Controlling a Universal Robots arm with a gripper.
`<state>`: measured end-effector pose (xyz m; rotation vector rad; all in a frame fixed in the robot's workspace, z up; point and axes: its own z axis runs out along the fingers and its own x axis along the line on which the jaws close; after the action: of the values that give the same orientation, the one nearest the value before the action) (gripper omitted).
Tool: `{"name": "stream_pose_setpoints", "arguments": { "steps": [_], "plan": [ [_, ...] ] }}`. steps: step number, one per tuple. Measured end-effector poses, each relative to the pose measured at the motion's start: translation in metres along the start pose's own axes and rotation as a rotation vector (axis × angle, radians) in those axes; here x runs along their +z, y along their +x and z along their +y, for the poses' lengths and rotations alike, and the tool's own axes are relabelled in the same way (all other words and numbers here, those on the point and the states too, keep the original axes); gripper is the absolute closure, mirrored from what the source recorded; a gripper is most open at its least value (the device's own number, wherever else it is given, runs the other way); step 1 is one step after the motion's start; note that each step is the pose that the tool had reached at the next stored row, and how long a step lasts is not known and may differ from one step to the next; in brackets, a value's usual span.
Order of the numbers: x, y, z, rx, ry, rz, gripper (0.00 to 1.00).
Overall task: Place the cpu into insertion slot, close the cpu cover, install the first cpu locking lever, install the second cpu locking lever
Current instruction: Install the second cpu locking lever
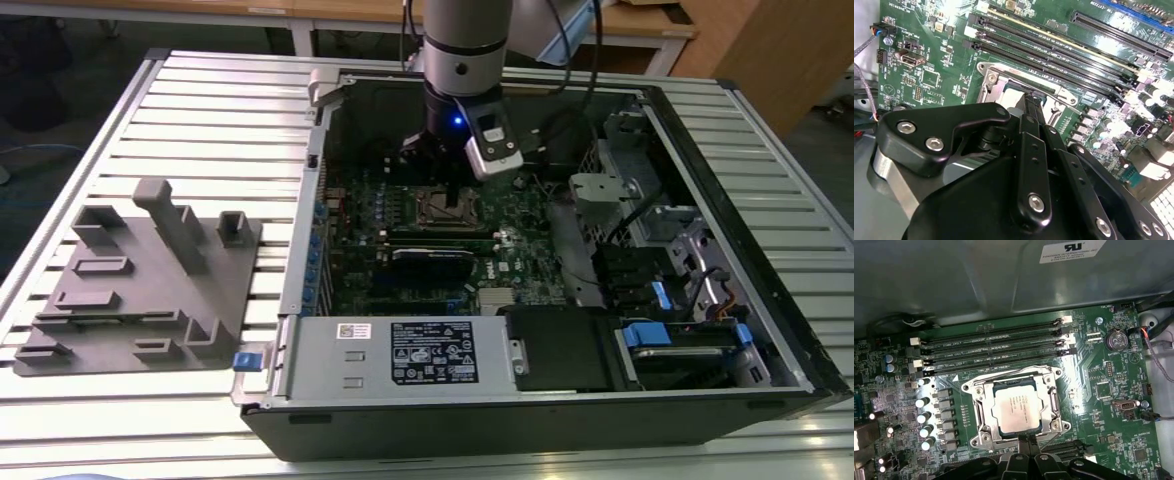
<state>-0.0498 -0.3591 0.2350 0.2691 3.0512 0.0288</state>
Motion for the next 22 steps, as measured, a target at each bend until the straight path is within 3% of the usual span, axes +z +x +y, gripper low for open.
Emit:
{"name": "stream_pose_setpoints", "arguments": {
  "steps": [15, 22],
  "plan": [
    [-0.0018, -0.0021, -0.0108, 0.000, 0.0001, 0.0008, 0.89],
    [-0.0018, -0.0019, -0.0114, 0.000, 0.0002, 0.0008, 0.89]
  ]
}}
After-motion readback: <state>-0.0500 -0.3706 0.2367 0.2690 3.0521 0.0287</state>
